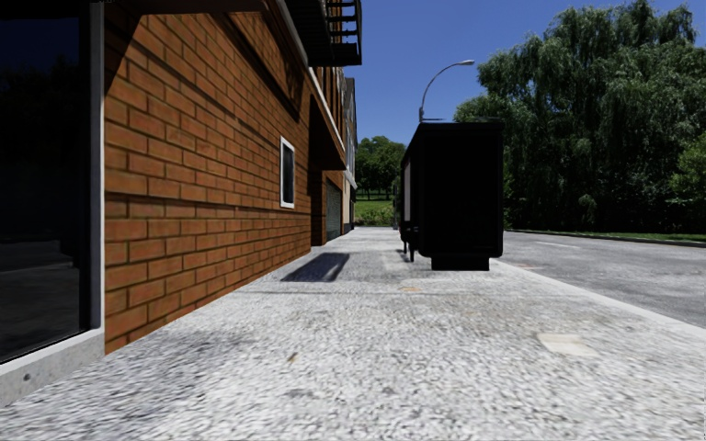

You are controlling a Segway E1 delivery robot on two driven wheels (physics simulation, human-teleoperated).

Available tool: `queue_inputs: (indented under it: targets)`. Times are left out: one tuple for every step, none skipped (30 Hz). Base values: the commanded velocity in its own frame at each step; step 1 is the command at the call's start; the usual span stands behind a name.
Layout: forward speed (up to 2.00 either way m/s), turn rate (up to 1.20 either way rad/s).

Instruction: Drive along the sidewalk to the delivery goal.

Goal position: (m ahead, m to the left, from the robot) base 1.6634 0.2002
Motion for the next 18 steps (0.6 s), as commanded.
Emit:
queue_inputs:
  targets:
    - [2.0,0.0]
    - [2.0,0.0]
    - [2.0,0.0]
    - [2.0,0.0]
    - [2.0,0.0]
    - [2.0,0.0]
    - [2.0,0.0]
    - [2.0,0.0]
    - [2.0,0.0]
    - [2.0,0.0]
    - [2.0,0.0]
    - [2.0,0.0]
    - [2.0,0.0]
    - [2.0,0.0]
    - [2.0,0.0]
    - [2.0,0.0]
    - [2.0,0.0]
    - [2.0,0.0]
